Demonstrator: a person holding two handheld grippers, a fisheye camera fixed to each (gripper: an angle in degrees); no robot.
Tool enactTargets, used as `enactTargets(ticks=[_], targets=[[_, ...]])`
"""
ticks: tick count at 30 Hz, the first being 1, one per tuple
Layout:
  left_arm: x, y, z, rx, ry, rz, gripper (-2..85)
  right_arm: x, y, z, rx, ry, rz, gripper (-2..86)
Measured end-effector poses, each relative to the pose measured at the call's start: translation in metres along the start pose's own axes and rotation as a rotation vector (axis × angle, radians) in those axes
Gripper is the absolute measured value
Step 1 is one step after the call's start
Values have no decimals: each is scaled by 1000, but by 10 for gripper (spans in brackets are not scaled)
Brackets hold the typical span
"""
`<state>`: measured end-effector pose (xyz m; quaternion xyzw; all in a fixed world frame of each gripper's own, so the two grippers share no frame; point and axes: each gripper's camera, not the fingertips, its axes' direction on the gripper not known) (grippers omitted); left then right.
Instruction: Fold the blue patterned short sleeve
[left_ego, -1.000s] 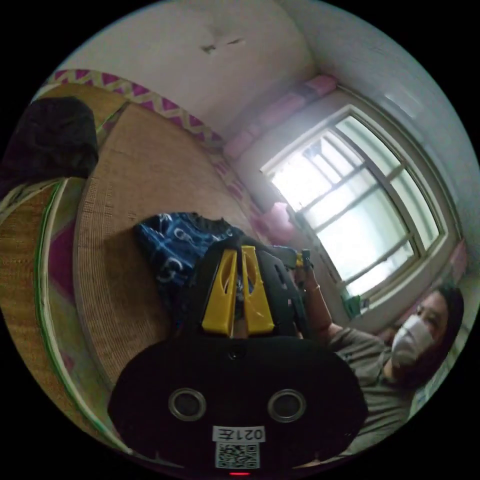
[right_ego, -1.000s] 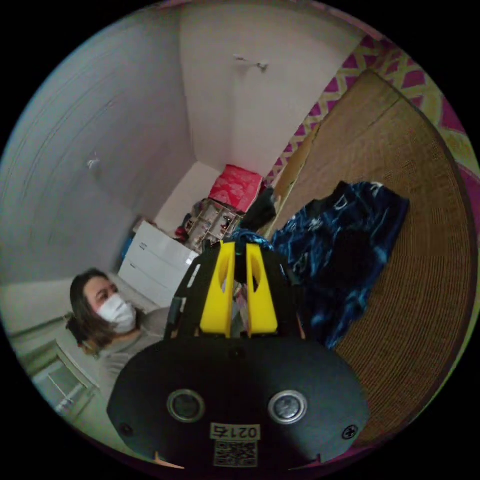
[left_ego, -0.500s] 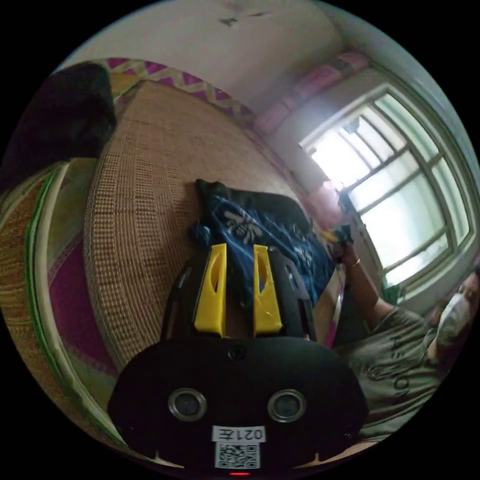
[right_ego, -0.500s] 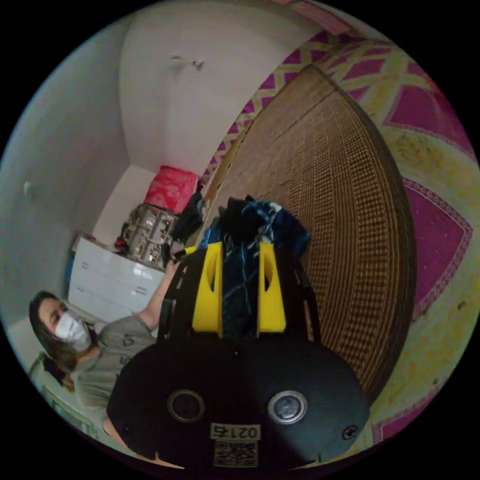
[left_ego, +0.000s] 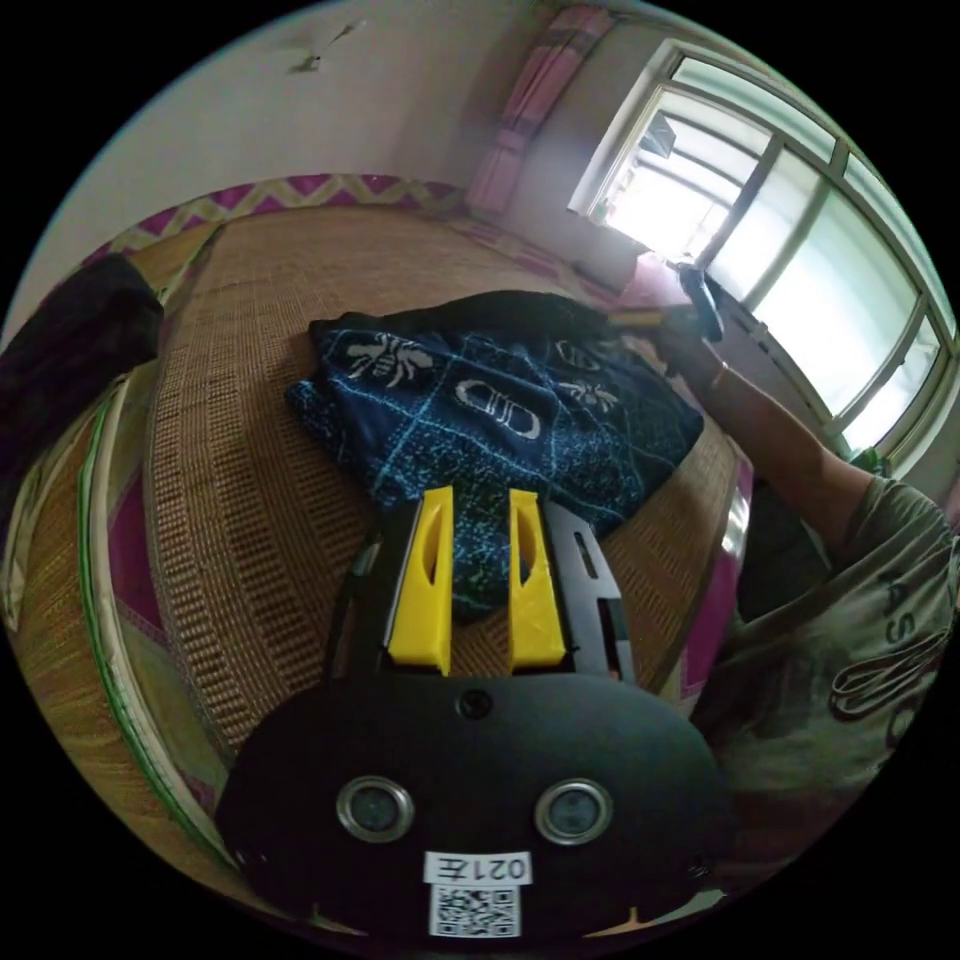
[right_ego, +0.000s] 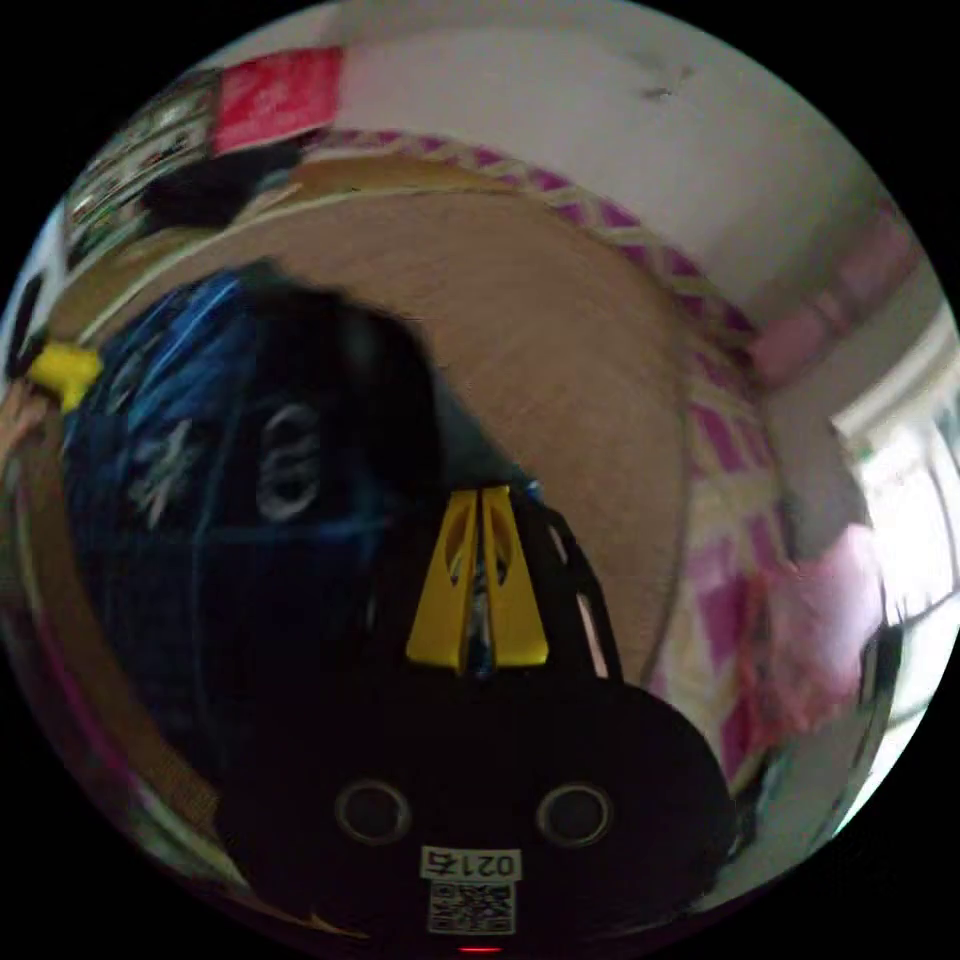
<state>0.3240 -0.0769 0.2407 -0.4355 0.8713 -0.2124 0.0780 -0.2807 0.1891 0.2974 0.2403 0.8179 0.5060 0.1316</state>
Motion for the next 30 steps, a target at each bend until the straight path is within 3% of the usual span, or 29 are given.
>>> enactTargets(ticks=[3,10,13,18,20,24,30], targets=[[2,9,1,-4,-5,-7,64,42,1,-13,74,-28,250,11],[18,34,-8,46,-15,42,88,19,58,-37,-31,-70,98,50],[16,46,-17,85,-20,-35,111,6,102,-57,-71,-215,120,80],[7,61,-16,83,56,-198,128,1,166,-67,-78,-484,337,114],[8,61,2,-15,91,-226,104,-6,176,-56,-107,-524,354,104],[6,68,4,-10,93,-224,12,-3,191,-42,-68,-563,419,30],[-21,71,-24,-52,182,-120,-7,-7,214,-52,-19,-832,432,1]])
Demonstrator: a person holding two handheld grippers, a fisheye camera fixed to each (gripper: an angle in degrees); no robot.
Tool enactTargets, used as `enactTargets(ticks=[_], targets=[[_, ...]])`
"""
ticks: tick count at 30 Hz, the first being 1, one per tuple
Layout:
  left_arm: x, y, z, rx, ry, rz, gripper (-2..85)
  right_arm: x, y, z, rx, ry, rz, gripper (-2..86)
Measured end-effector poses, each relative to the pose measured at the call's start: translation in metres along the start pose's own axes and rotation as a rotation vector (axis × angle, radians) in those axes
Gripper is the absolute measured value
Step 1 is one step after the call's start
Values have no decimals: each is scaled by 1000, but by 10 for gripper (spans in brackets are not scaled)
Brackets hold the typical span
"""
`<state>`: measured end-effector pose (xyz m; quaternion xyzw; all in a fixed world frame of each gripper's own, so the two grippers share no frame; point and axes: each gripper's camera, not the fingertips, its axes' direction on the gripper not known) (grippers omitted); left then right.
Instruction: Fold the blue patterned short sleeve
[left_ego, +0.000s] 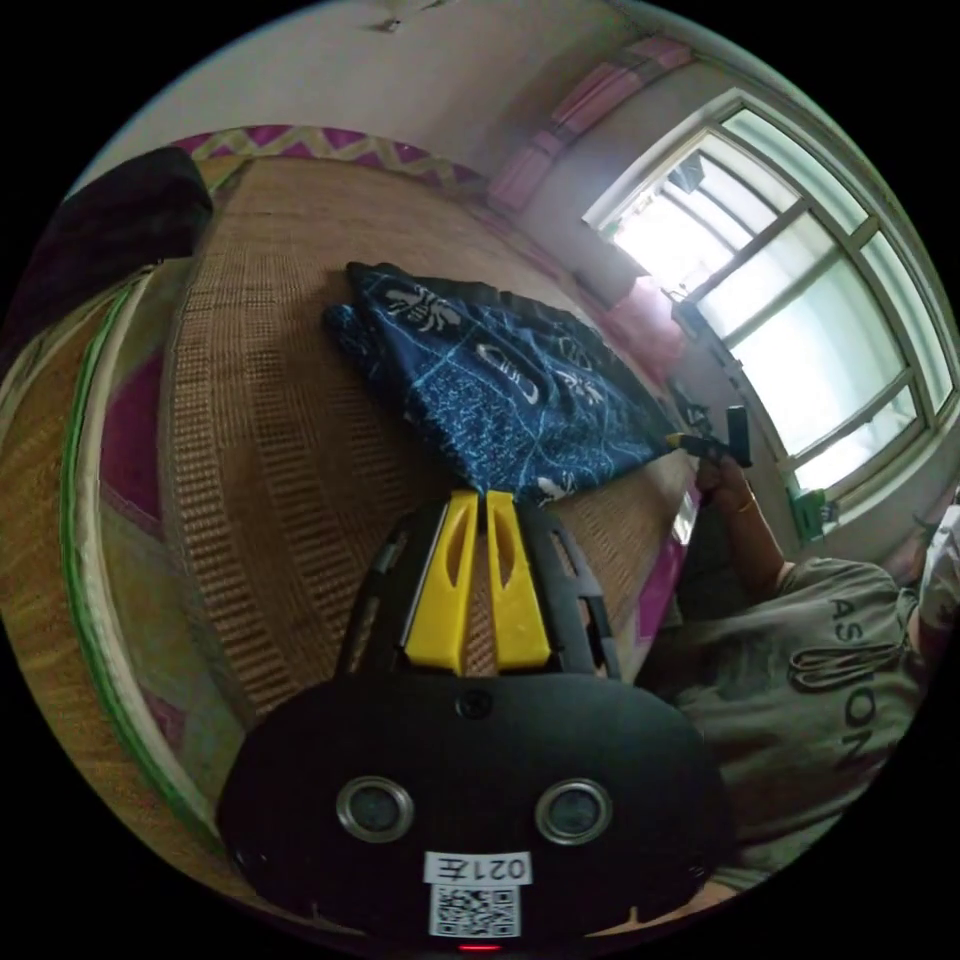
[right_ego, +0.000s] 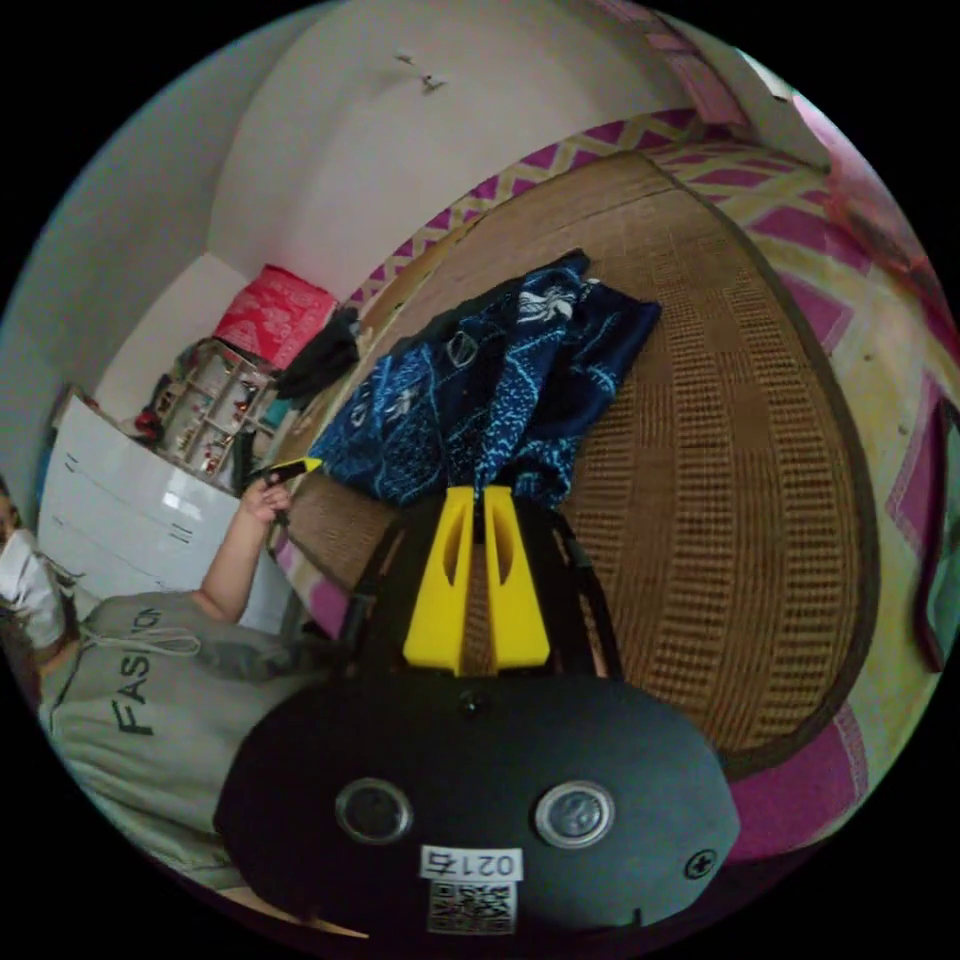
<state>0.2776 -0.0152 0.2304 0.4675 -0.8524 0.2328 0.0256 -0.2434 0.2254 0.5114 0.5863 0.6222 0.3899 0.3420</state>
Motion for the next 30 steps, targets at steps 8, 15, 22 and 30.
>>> enactTargets(ticks=[8,15,22,30], targets=[[-32,18,-31,-74,-240,89,-3,-106,90,84,-189,-130,-220,35],[19,123,-44,280,106,-91,60,-54,40,0,96,130,-139,88],[112,156,59,132,412,-169,104,46,-75,39,-104,1,-7,115],[133,159,128,27,596,-268,110,92,-124,80,-262,-234,41,106]])
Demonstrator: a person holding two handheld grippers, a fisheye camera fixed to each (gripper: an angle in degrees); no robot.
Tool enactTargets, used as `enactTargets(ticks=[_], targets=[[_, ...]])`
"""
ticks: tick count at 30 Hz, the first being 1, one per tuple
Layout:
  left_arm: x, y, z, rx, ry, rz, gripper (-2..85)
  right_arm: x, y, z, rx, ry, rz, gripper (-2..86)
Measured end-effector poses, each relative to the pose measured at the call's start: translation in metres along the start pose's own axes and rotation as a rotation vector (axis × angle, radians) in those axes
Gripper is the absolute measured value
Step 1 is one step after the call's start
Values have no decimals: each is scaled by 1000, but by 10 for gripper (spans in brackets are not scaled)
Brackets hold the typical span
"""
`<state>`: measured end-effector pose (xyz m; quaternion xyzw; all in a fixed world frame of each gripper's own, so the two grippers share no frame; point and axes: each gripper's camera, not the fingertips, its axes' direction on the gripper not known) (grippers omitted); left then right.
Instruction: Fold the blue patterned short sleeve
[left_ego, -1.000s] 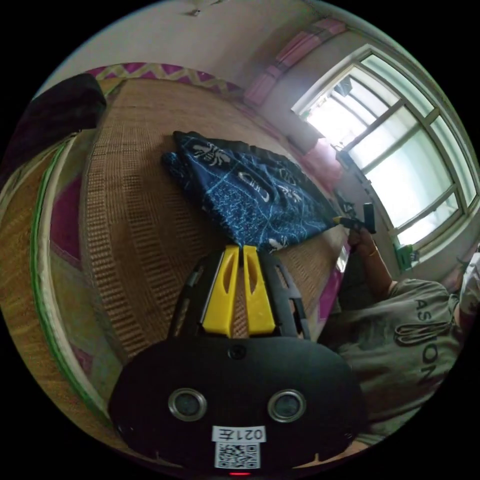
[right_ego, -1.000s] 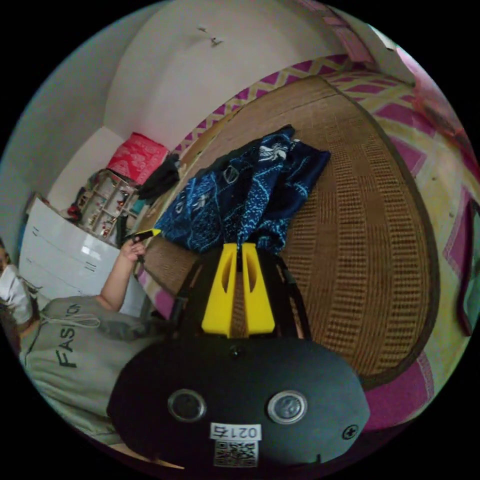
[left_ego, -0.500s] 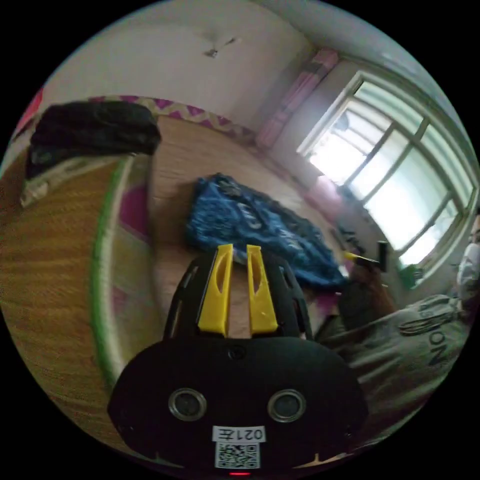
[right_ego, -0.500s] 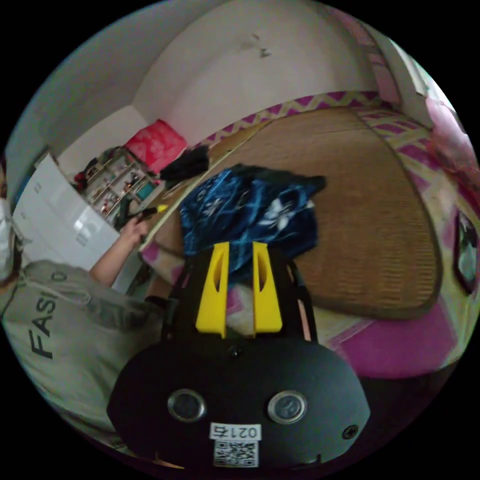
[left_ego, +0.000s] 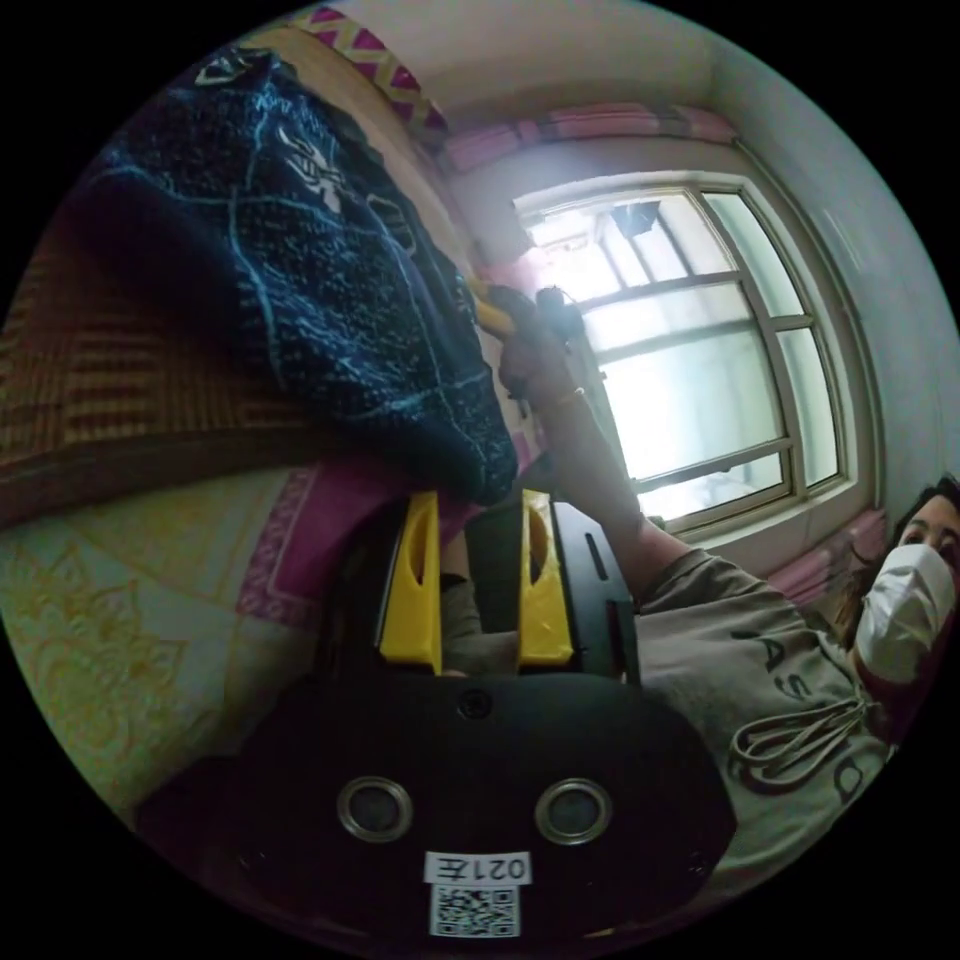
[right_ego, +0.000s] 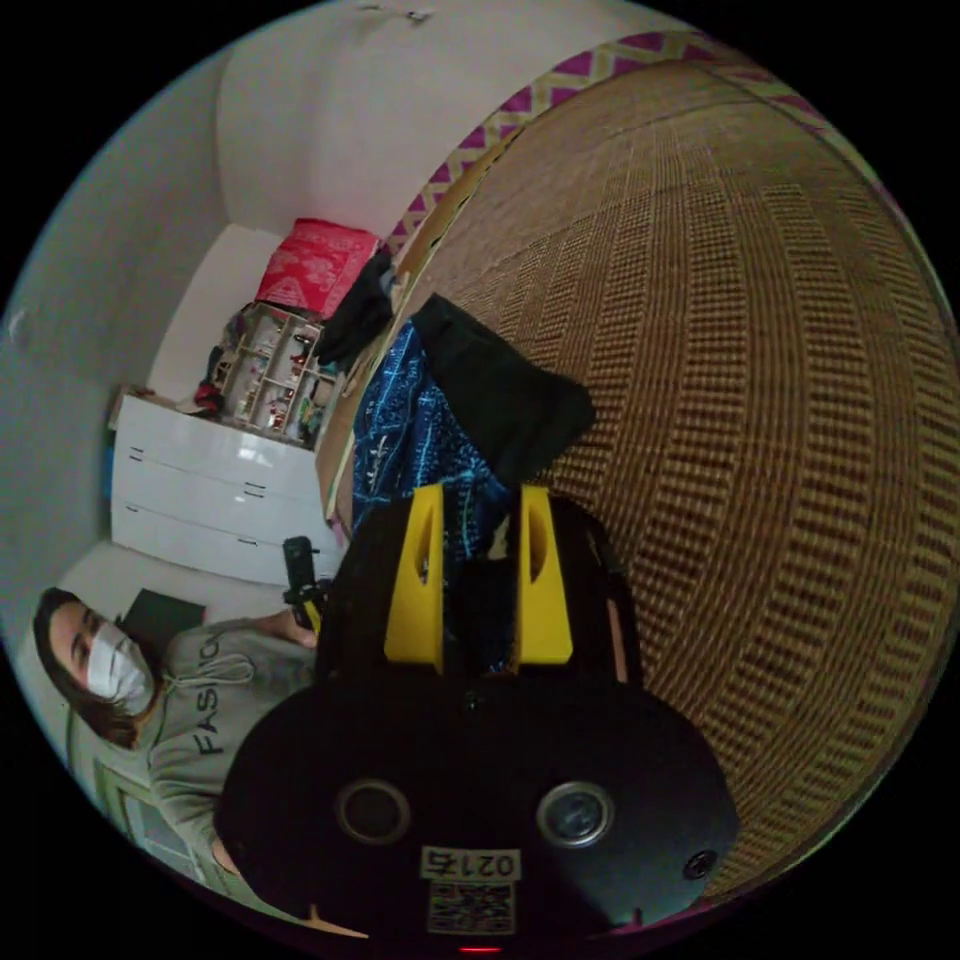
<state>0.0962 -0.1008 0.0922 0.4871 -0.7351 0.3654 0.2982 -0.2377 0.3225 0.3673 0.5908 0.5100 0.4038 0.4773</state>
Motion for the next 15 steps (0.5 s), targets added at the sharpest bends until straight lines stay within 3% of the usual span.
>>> enactTargets(ticks=[8,15], targets=[[-18,11,7,35,151,-57,5,26,-15,2,-23,-117,58,36],[17,6,-47,80,148,138,-9,-18,-29,-9,-11,-94,20,18]])
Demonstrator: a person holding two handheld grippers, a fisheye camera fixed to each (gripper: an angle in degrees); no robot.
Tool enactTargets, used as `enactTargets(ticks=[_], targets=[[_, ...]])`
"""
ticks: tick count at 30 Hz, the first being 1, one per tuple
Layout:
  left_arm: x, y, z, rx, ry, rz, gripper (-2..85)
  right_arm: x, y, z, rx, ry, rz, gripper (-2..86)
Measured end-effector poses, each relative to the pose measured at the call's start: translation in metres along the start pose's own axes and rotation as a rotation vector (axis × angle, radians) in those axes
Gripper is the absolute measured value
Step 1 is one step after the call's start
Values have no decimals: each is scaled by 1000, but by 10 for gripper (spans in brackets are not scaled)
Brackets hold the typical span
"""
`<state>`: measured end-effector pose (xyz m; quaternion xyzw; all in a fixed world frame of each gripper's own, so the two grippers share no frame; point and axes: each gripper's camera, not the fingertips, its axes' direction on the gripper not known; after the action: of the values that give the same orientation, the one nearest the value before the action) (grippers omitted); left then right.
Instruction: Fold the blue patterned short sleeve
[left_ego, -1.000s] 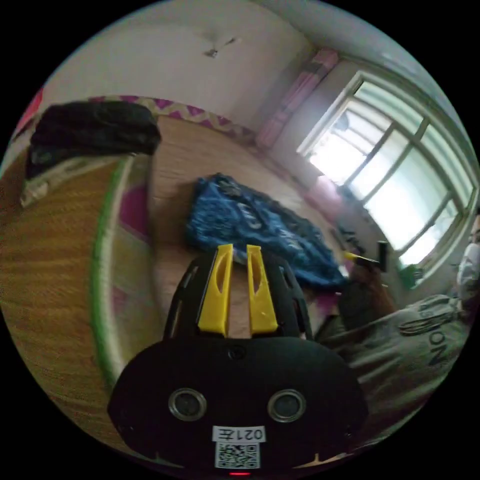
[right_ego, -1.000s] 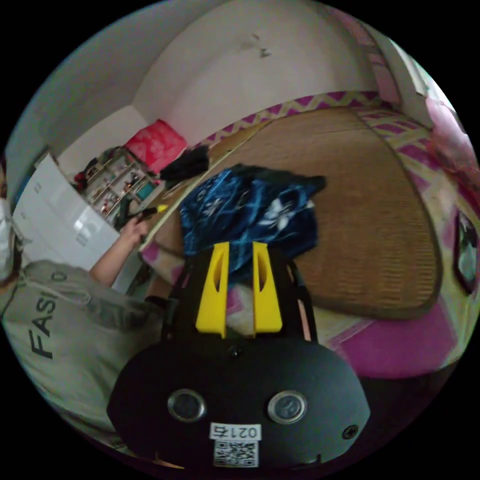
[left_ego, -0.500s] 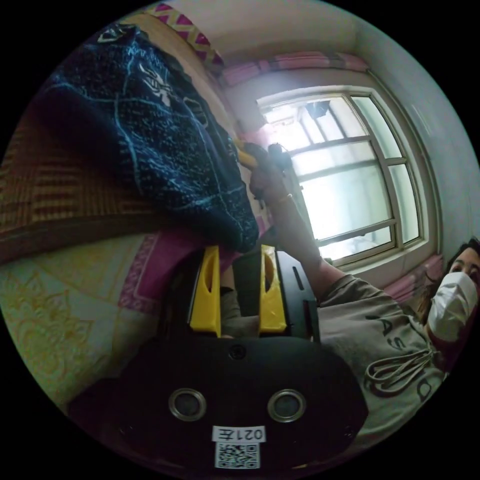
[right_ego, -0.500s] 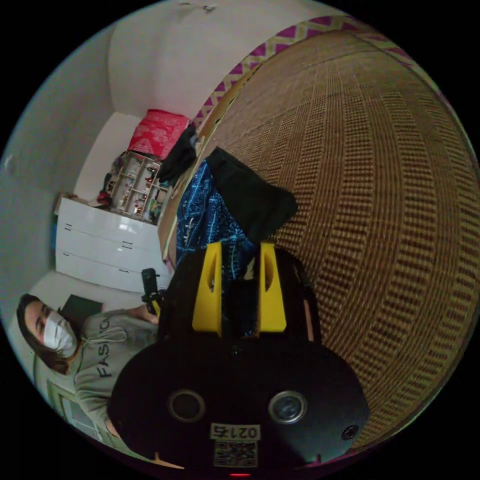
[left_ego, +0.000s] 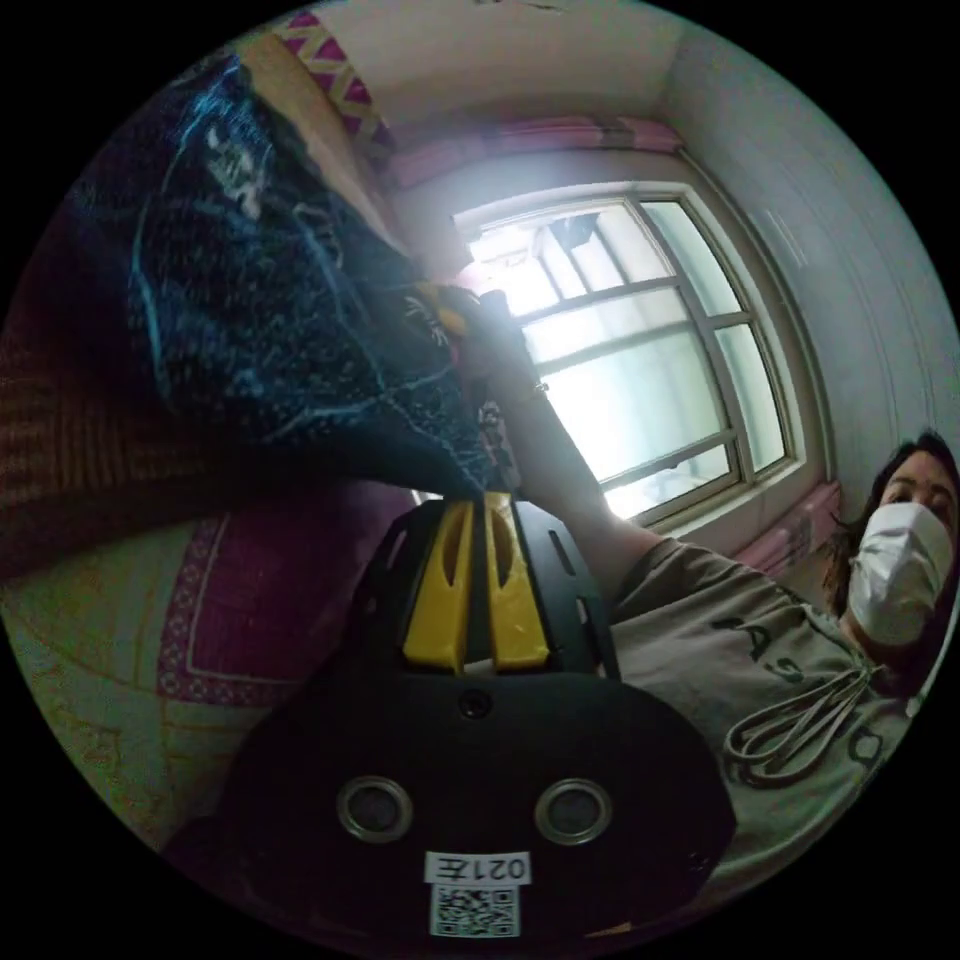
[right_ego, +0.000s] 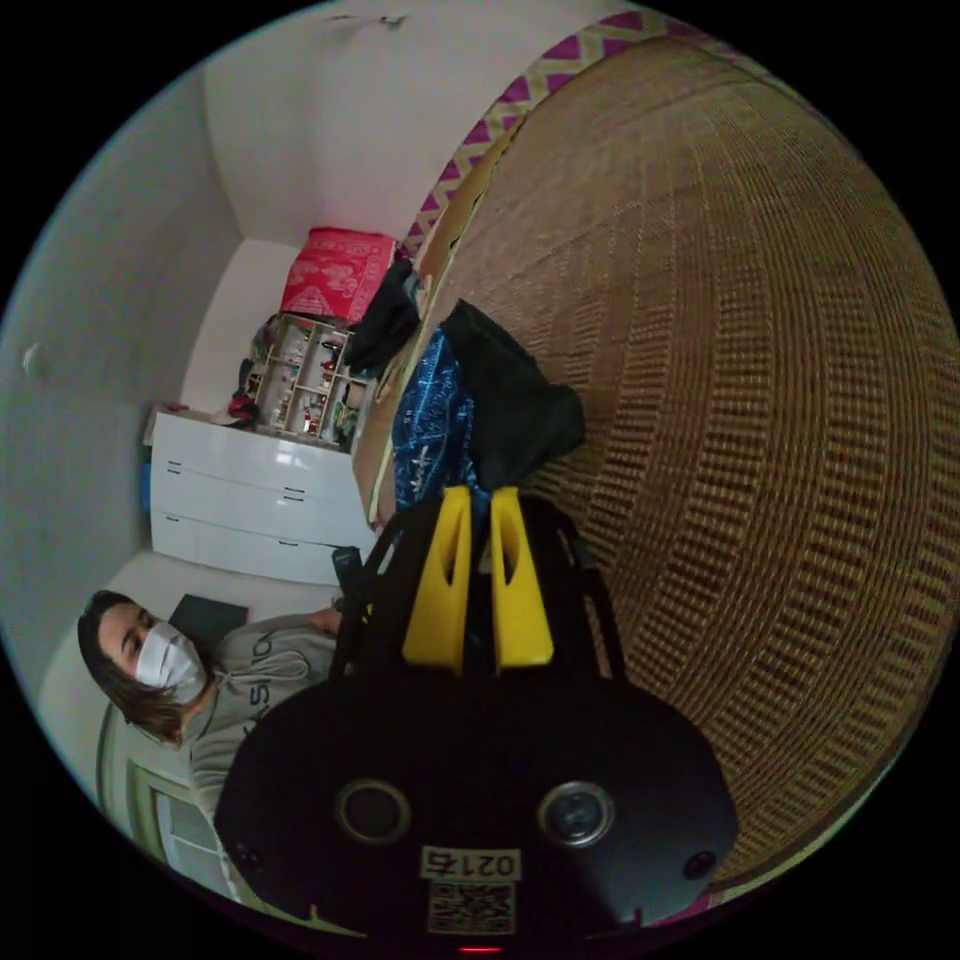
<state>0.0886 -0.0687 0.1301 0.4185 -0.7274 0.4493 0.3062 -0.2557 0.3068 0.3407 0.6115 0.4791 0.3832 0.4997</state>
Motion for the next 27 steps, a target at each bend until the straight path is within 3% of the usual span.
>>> enactTargets(ticks=[7,14,17,19,23,27], targets=[[36,-39,-120,222,18,55,-9,-110,-81,35,-23,27,-145,21],[-30,-52,-273,619,-164,-269,-5,-151,-217,191,-116,107,-142,54],[-85,-46,-291,671,-90,-453,5,-129,-245,244,-116,209,-51,108],[-84,-37,-295,708,-35,-413,12,-118,-244,251,-76,214,-12,122],[-28,-28,-304,755,-206,-189,-1,-137,-208,232,-12,123,-138,103],[19,-87,-270,526,-496,44,4,-204,-141,250,-83,168,-448,50]])
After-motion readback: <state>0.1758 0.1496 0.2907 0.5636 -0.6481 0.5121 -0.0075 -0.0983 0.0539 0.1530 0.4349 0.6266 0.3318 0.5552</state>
